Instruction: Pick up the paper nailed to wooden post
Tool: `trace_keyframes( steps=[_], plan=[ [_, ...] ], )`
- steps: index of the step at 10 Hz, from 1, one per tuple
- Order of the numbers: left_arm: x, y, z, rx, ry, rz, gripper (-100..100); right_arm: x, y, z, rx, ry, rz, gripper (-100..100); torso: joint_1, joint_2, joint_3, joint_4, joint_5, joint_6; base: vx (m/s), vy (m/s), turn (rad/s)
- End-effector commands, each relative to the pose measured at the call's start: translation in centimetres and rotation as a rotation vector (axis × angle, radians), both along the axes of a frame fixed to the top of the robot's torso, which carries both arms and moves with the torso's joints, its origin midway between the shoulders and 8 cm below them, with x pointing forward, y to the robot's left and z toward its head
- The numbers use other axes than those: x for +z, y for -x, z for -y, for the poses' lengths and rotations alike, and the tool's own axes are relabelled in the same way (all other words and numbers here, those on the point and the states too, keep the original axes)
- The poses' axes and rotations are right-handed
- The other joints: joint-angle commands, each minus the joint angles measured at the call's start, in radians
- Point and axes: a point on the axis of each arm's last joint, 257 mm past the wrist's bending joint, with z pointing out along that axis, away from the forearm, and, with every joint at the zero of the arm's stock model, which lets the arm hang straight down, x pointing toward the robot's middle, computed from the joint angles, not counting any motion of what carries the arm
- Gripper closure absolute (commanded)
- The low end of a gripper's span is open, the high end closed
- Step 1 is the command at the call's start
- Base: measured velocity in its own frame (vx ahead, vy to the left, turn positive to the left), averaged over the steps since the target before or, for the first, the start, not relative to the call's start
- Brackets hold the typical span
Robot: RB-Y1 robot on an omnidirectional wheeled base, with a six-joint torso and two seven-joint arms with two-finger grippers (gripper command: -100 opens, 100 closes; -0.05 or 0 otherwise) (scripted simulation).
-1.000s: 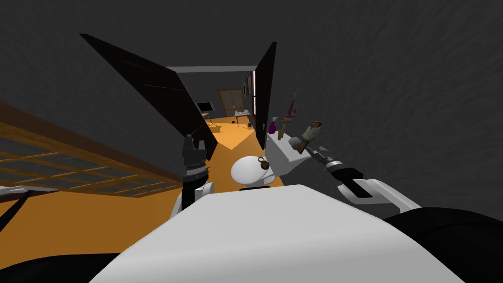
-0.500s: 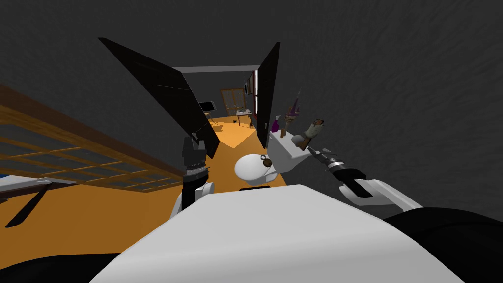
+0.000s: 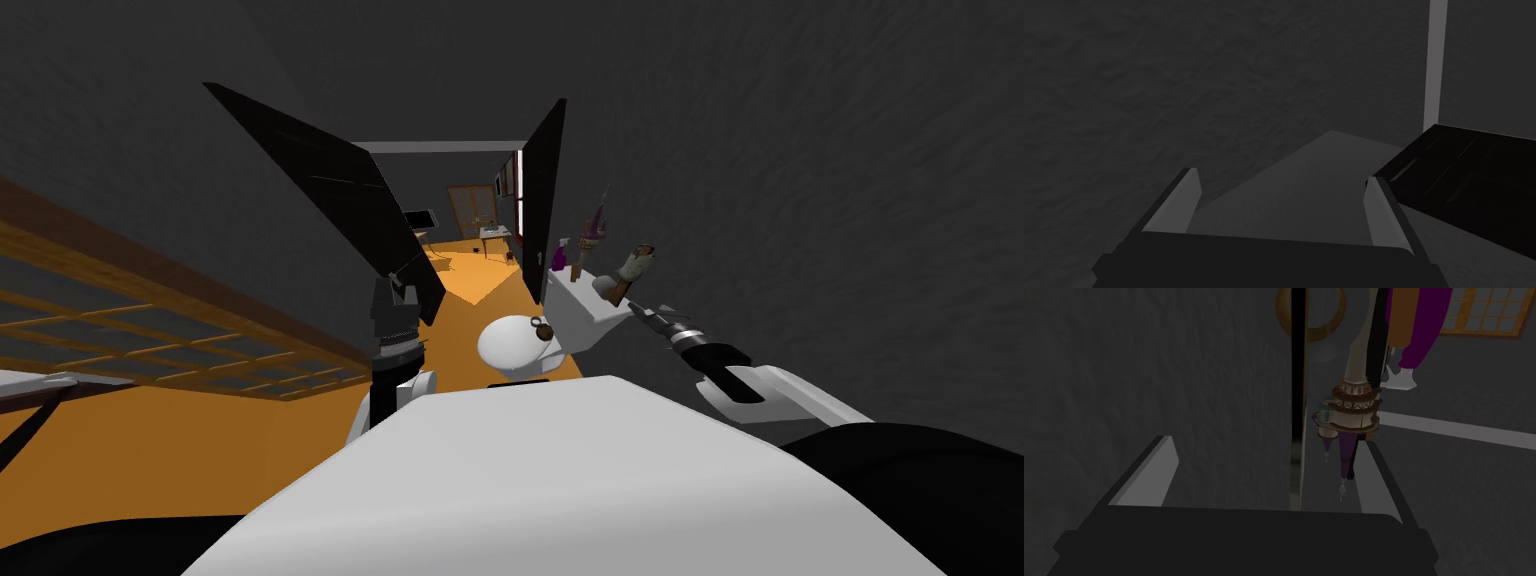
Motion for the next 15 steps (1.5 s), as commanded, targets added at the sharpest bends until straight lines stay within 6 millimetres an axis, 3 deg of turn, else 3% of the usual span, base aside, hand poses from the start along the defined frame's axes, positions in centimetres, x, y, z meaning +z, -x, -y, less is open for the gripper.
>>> trace_keyframes(
  steps=[1,4,13,15],
  plan=[
    [0.0,0.0,0.0,0.0,0.0,0.0,0,0.6,0.2,-0.9,0.033,0.01,-0.001,-100,0.0,0.0,0.0,0.0,0.0,0.0,0.161,-0.046,-0.037],
    [0.0,0.0,0.0,0.0,0.0,0.0,0,2.1,0.7,-2.3,0.089,0.02,0.01,-100,-0.003,0.002,0.001,0.0,-0.001,-0.001,0.062,-0.045,-0.009],
    [0.0,0.0,0.0,0.0,0.0,0.0,0,2.1,0.7,-2.3,0.089,0.02,0.01,-100,0.0,0.007,0.004,0.001,0.0,0.0,0.0,0.001,-0.004],
    [0.0,0.0,0.0,0.0,0.0,0.0,0,1.6,0.8,-0.8,0.032,0.006,0.002,-100,0.002,0.011,0.006,0.002,0.0,0.0,-0.081,0.051,0.064]
  ],
)
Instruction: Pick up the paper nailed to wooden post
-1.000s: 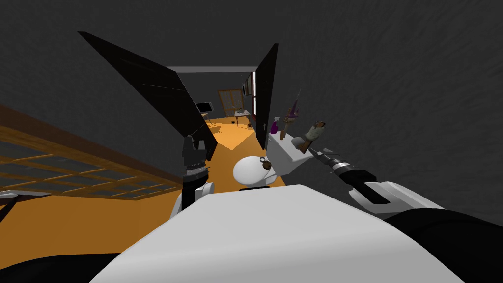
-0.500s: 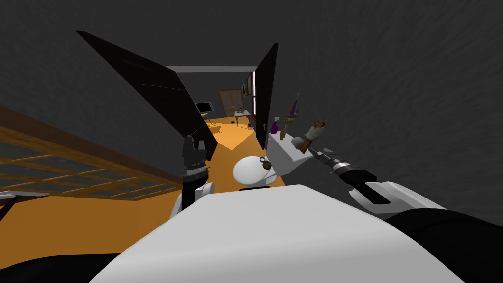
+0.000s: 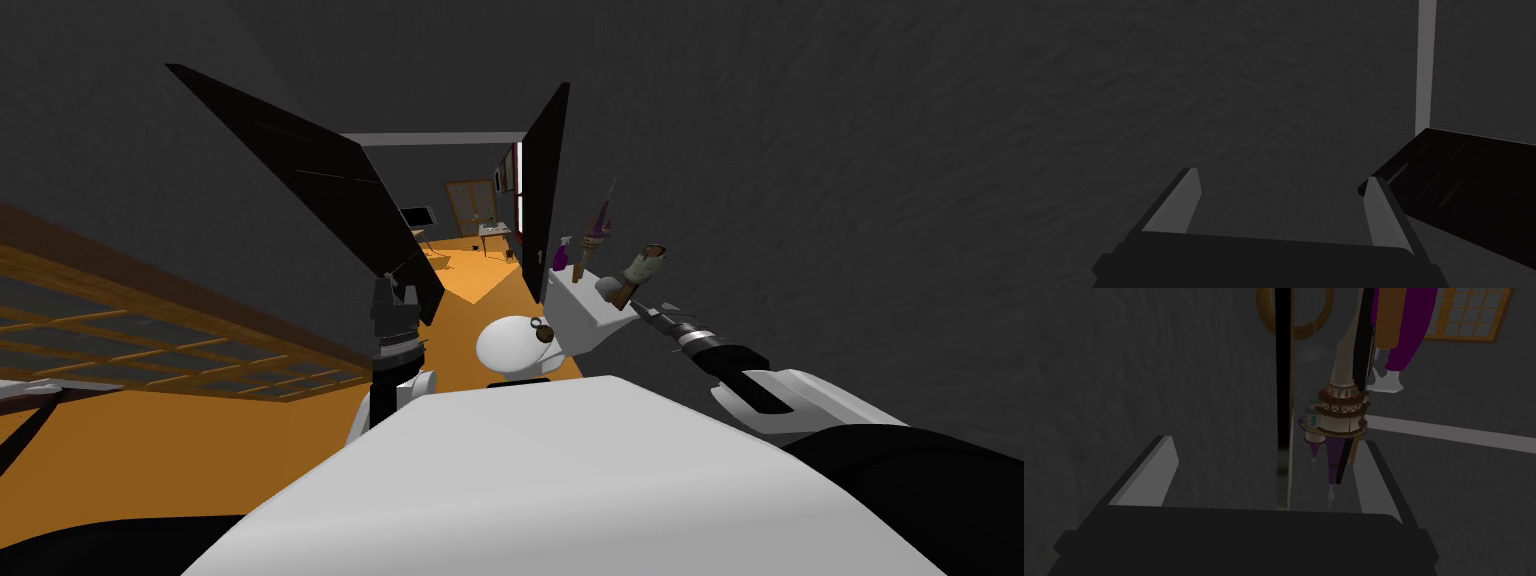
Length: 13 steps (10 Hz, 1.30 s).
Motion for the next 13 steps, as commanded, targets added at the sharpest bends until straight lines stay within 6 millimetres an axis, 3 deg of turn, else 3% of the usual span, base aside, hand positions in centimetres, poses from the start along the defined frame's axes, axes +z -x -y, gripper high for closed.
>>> trace_keyframes(
  steps=[1,5,9,13],
  plan=[
    [0.0,0.0,0.0,0.0,0.0,0.0,0,-0.4,0.0,0.7,-0.03,-0.008,-0.005,-100,0.0,0.0,0.0,0.0,0.0,0.0,-0.083,0.076,0.036],
    [0.0,0.0,0.0,0.0,0.0,0.0,0,-1.7,0.4,2.9,-0.113,-0.033,-0.024,-100,0.0,0.001,0.0,0.0,0.0,0.0,-0.083,0.067,0.034],
    [0.0,0.0,0.0,0.0,0.0,0.0,0,-0.3,-0.3,0.0,-0.003,0.003,-0.01,-100,-0.012,-0.016,-0.009,-0.004,-0.002,0.0,0.139,-0.087,-0.036],
    [0.0,0.0,0.0,0.0,0.0,0.0,0,0.6,-0.4,-1.0,0.033,0.009,0.008,-100,-0.005,-0.006,-0.003,-0.001,-0.001,0.0,0.005,-0.017,0.038]
  ],
)
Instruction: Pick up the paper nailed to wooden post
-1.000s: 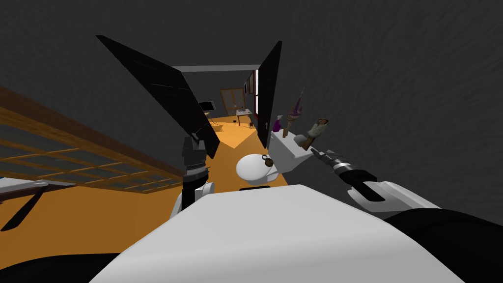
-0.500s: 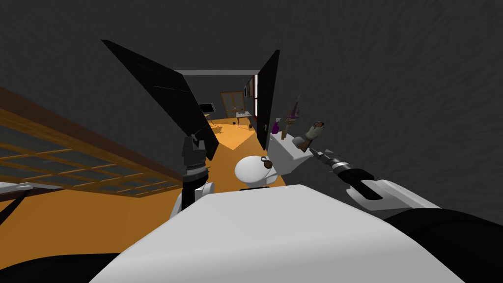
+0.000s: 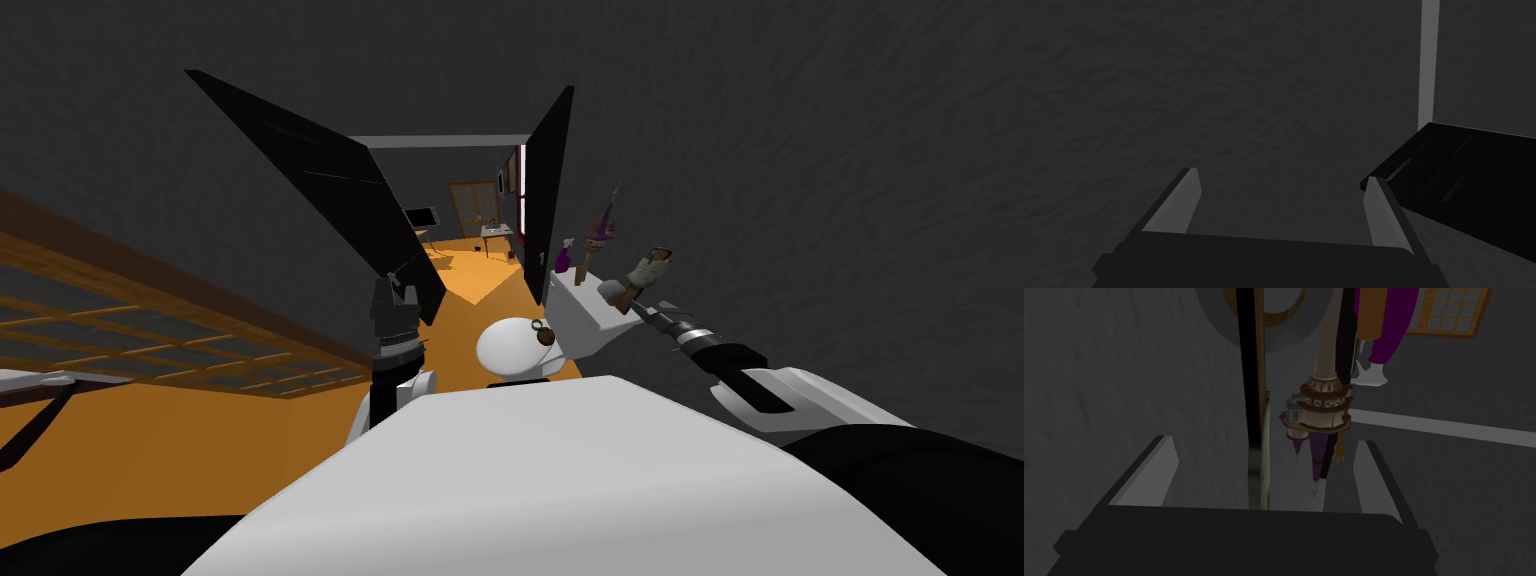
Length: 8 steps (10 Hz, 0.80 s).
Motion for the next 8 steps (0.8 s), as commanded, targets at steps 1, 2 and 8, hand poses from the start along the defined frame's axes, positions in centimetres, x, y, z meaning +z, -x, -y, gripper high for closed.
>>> trace_keyframes(
  steps=[1,2,8],
  plan=[
    [0.0,0.0,0.0,0.0,0.0,0.0,0,0.05,0.02,-0.05,0.001,0.0,0.001,-100,0.0,0.0,0.0,0.0,0.0,0.0,0.001,0.012,-0.033],
    [0.0,0.0,0.0,0.0,0.0,0.0,0,0.05,0.02,-0.05,0.001,0.0,0.001,-100,0.001,0.0,0.0,0.0,0.0,0.0,0.0,0.005,-0.015],
    [0.0,0.0,0.0,0.0,0.0,0.0,0,0.05,0.02,-0.05,0.001,0.0,0.001,-100,0.001,0.0,0.0,0.0,0.0,0.0,0.0,0.0,-0.001]
  ],
)
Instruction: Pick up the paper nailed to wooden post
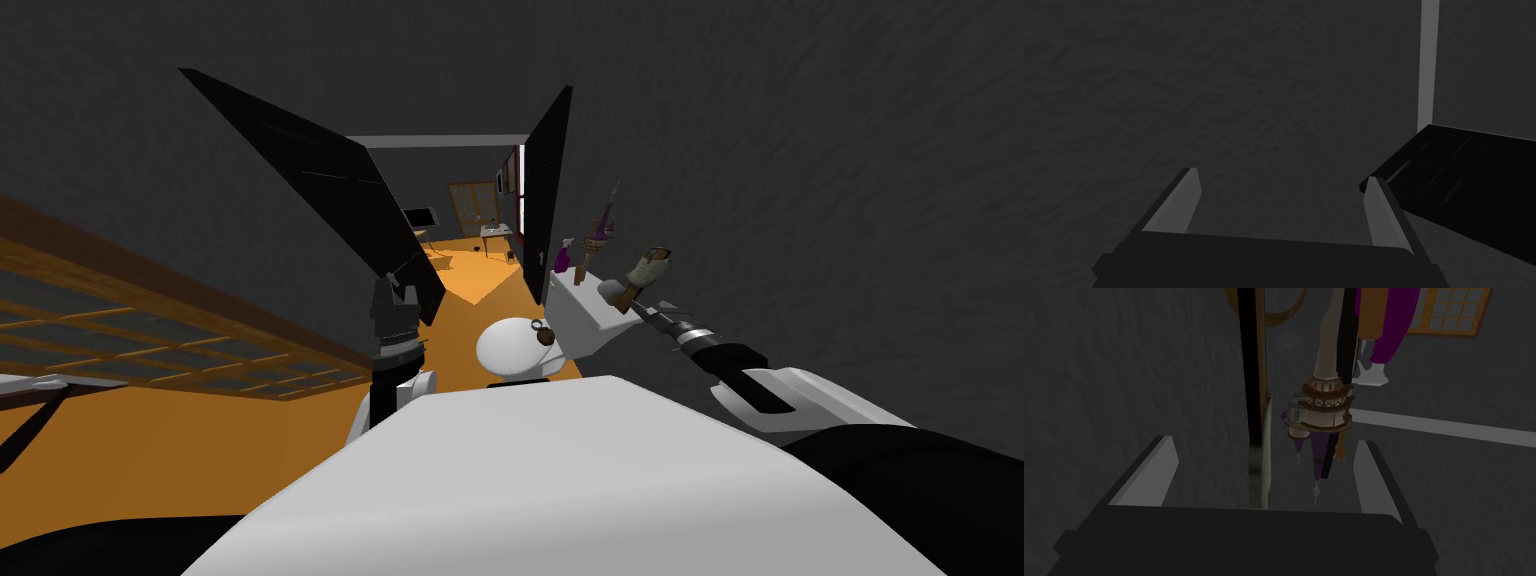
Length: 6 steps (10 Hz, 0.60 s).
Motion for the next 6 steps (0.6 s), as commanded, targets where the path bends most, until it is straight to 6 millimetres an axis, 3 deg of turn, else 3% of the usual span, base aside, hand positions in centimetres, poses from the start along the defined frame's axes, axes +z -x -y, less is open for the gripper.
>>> trace_keyframes(
  steps=[1,6],
  plan=[
    [0.0,0.0,0.0,0.0,0.0,0.0,0,-0.3,0.1,0.8,-0.032,-0.007,-0.004,-100,0.0,0.0,0.0,0.0,0.0,0.0,-0.046,0.048,0.053],
    [0.0,0.0,0.0,0.0,0.0,0.0,0,-1.8,0.5,3.9,-0.144,-0.038,-0.026,-100,0.003,0.007,0.004,0.002,0.001,0.0,-0.101,0.066,0.045]
  ],
)
